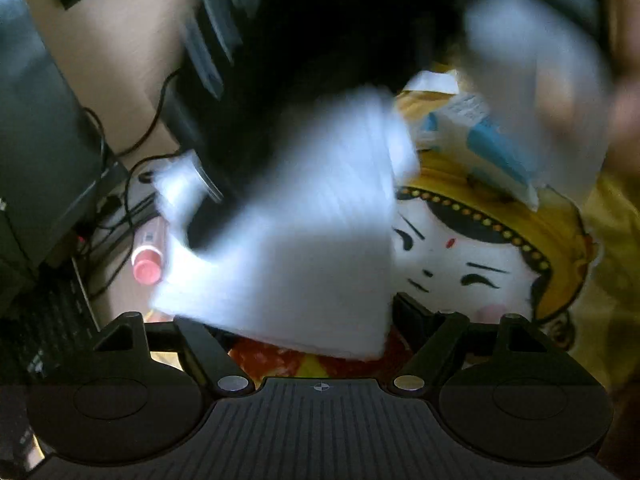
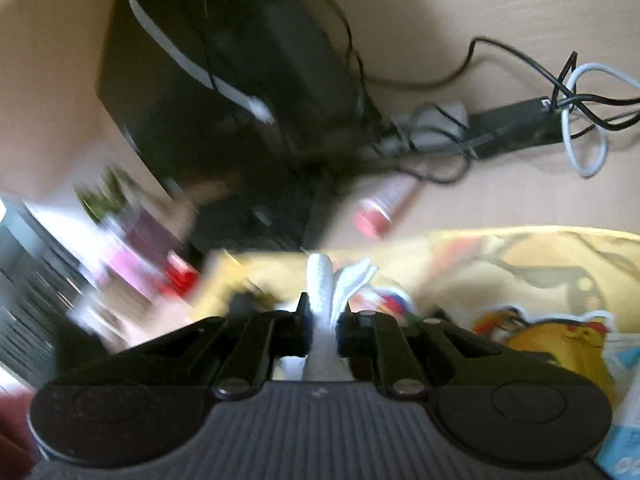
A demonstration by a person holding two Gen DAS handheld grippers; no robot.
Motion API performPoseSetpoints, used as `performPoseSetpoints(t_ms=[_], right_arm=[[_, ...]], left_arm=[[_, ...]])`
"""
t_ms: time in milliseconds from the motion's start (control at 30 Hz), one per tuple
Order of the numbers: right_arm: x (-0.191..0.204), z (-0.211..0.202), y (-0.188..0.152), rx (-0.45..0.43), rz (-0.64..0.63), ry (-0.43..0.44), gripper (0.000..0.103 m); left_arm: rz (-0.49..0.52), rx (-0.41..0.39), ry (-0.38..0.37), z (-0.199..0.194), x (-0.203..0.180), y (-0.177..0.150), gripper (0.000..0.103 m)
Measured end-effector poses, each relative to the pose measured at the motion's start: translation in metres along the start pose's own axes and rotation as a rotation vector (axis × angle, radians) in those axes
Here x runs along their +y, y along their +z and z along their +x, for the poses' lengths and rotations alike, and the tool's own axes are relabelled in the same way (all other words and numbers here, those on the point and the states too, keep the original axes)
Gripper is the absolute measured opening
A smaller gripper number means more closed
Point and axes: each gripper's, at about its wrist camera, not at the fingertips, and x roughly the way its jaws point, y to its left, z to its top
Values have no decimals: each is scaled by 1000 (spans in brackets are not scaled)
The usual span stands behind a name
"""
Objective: Clean container
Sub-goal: 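Rub the tissue in the right tool over the doll's green hat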
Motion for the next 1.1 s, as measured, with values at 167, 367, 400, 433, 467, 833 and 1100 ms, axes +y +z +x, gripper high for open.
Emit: performPoseSetpoints(t_ms=[167,367,400,433,467,833,1100], right_arm=[[-5,1,-8,-5,-45,-60,9],[-19,-14,-11,-39,18,-83,10],[-20,-14,-12,-40,29,-78,10],[-21,-15,-13,-41,38,-76,10],[-21,-16,-14,-42,45,-73,10],[-27,-38,-22,-48,72,-79,13],[-14,-45,-36,-12,-28,-76,26]], left_arm=[[-114,15,-57,-1,11,-2,88],[-220,41,-143,4,21,-7,93],[-241,41,-157,4,24,-6,93],[-263,42,-171,4,26,-6,93],[-280,40,-180,5,27,-4,93],[-218,24,-160,9,21,8,81],[-241,42,-169,6,22,3,82]])
